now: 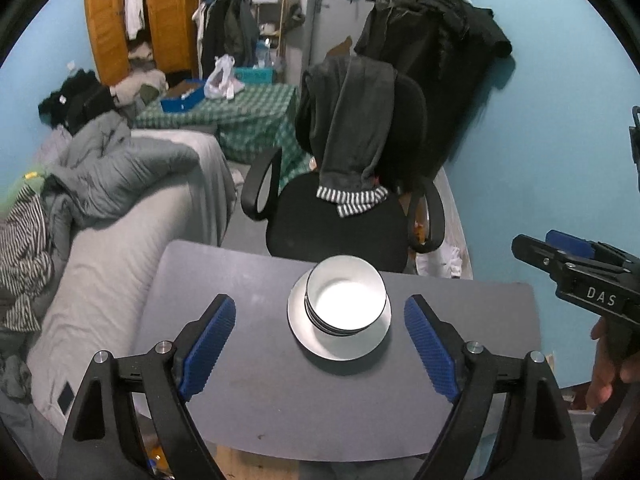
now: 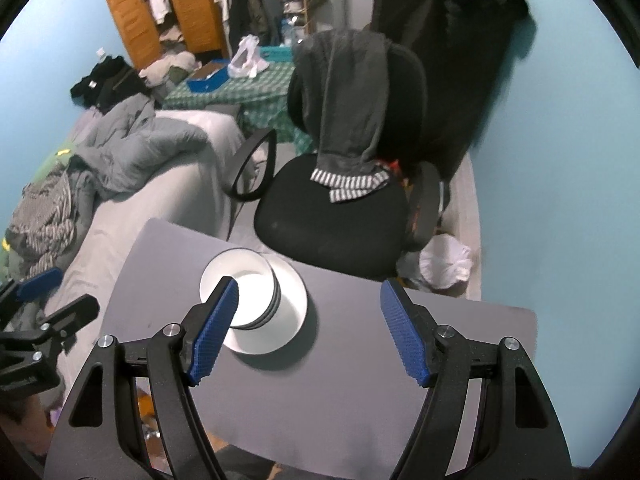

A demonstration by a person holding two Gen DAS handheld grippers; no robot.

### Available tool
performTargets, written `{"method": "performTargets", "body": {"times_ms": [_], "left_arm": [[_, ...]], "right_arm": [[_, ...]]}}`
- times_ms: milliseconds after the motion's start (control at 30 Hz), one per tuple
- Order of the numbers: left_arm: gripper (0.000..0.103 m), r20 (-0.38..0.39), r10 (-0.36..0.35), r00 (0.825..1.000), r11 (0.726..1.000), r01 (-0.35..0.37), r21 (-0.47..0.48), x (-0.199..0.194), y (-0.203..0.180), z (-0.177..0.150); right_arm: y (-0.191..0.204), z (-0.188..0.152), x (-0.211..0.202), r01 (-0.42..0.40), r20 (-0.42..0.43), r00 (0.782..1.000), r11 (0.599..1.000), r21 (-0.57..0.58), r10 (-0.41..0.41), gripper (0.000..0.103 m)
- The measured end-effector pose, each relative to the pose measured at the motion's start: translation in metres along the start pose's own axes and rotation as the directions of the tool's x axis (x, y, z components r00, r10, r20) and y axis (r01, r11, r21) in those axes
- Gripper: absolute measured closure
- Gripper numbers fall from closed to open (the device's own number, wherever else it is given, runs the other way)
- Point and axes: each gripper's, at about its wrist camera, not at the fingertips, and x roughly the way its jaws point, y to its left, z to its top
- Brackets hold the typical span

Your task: Organize plates and bowls

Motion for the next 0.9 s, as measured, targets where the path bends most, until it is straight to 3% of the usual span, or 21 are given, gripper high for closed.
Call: {"method": "performTargets", "body": {"times_ms": [233, 533, 900], "left_arm": [[0.015, 0.047, -0.016, 0.999, 1.000, 0.017, -0.021, -0.019, 0.003, -0.001], [0.015, 0.088, 0.017, 0.996, 1.000, -0.018, 0.016, -0.033, -0.001, -0.006], [0.015, 0.093, -0.004, 0.996, 1.000, 0.003, 0.004, -0.040, 0.003, -0.004]], "right_arm": [[0.002, -0.008, -0.025, 0.030, 0.045, 0.999, 0.999, 0.029, -0.032, 0.030], [0.010, -0.018, -0.041, 0.027, 0.081, 0.996, 0.999, 0.042, -0.030, 0.030], [0.012, -0.018, -0.047, 0.036, 0.085, 0.996, 0.998, 0.047, -0.040, 0.030]]}}
